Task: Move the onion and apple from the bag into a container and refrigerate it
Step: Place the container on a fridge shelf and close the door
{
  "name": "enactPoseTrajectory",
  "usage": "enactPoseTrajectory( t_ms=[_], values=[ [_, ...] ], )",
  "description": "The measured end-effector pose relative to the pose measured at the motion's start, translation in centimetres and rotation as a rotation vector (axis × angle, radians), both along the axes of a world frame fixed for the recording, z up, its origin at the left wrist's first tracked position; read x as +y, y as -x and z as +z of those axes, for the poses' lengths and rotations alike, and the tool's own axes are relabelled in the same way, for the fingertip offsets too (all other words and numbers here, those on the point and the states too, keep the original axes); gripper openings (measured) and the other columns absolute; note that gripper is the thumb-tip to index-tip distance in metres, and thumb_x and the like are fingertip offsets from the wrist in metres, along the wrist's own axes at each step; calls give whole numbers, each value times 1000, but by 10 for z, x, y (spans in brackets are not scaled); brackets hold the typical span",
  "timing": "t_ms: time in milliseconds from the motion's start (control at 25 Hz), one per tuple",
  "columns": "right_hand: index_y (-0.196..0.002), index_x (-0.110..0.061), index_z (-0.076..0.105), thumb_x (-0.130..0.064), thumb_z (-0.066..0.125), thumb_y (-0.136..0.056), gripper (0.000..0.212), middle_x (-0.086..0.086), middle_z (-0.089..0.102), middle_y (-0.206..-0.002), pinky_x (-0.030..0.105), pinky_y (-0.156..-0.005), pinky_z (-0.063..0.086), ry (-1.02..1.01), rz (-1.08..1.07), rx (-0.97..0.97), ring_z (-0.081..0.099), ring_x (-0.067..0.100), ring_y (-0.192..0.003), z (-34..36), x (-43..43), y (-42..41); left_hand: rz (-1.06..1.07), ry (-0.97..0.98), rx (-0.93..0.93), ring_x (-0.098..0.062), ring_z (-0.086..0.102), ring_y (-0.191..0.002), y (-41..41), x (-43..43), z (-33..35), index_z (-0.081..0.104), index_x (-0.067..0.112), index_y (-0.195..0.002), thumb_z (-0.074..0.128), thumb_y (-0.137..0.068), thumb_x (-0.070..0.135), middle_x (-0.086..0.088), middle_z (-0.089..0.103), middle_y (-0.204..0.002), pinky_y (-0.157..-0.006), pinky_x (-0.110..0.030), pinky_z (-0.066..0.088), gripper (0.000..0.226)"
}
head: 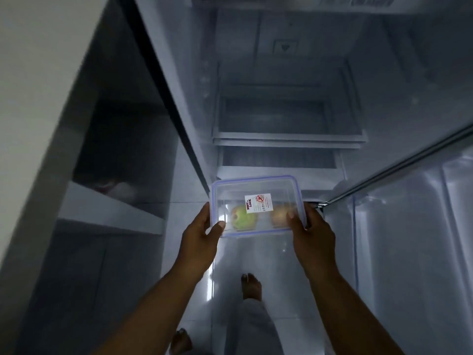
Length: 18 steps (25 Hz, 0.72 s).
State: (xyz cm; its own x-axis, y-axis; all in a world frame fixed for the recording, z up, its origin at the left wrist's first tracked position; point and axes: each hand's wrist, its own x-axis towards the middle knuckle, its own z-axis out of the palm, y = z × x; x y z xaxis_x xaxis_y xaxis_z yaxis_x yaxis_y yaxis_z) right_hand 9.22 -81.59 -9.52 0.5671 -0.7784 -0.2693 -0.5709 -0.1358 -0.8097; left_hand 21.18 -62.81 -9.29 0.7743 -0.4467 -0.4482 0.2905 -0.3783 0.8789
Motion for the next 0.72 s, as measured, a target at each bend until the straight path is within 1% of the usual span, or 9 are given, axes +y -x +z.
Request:
enactPoseTrajectory(
  t_ms=[40, 120, 200, 240, 360, 520, 600, 640, 720],
  values=[
    [-107, -36, 63, -33, 58, -92, 16, -20, 63, -89, 6, -65, 39, 15, -13, 10, 57, -6, -77, -14, -20, -7, 3, 10, 2, -19, 58, -119, -8, -21, -15, 50, 29, -136, 57, -95, 17, 2, 63, -129, -103, -50, 46, 43],
    [-116, -25, 65, -32, 57, -92, 26, -7, 68, -100, 22, -73, 45, 55, -31, 23, 59, 7, -87, -43, -60, -26, 31, 24, 18, -22, 59, -118, -29, -60, -43, 52, 22, -134, 61, -92, 13, -2, 63, -127, -103, -50, 45, 43],
    [-119, -20, 65, -32, 57, -92, 30, 1, 70, -109, 33, -86, 50, 80, -46, 22, 62, 17, -98, -71, -96, -50, 76, 42, 40, -29, 61, -113, -52, -96, -70, 56, 19, -123, 66, -88, 9, -7, 65, -121, -101, -51, 47, 37],
    [-118, -19, 66, -33, 57, -92, 31, 4, 71, -111, 36, -90, 50, 93, -43, 23, 63, 20, -101, -83, -113, -65, 84, 56, 33, -32, 61, -111, -66, -113, -81, 58, 22, -114, 67, -86, 8, -8, 66, -117, -99, -51, 47, 33],
    [-109, -20, 69, -40, 57, -91, 30, 5, 72, -104, 30, -83, 48, 156, -24, 25, 62, 17, -89, -112, -157, -110, 68, 61, -8, -25, 64, -102, -109, -156, -110, 56, 33, -100, 67, -87, 8, 0, 68, -108, -94, -45, 51, 30],
    [-99, -18, 71, -50, 60, -85, 36, 5, 72, -95, 31, -76, 53, 140, -31, 21, 67, 20, -83, -143, -200, -171, 64, 81, -86, -21, 66, -93, -171, -202, -137, 60, 27, -99, 63, -90, 10, -2, 70, -104, -86, -41, 55, 19],
    [-94, -17, 72, -48, 66, -80, 34, 7, 72, -90, 24, -62, 51, 63, -71, 17, 68, 19, -75, -154, -221, -193, 47, 70, -98, -18, 65, -89, -193, -221, -148, 61, 20, -109, 61, -92, 13, -2, 68, -104, -84, -40, 55, 19],
    [-91, -15, 72, -47, 67, -79, 34, 7, 72, -88, 22, -59, 49, 41, -78, 16, 68, 20, -73, -158, -229, -205, 38, 61, -106, -18, 64, -90, -203, -227, -155, 60, 15, -116, 61, -92, 14, -3, 67, -103, -85, -41, 54, 23],
    [-90, -9, 71, -45, 66, -80, 37, 9, 70, -86, 24, -62, 47, 67, -58, 39, 68, 24, -78, -164, -245, -224, 21, 38, -118, -20, 63, -90, -220, -240, -165, 59, 11, -119, 60, -93, 15, -1, 67, -99, -89, -44, 53, 26]
  ],
)
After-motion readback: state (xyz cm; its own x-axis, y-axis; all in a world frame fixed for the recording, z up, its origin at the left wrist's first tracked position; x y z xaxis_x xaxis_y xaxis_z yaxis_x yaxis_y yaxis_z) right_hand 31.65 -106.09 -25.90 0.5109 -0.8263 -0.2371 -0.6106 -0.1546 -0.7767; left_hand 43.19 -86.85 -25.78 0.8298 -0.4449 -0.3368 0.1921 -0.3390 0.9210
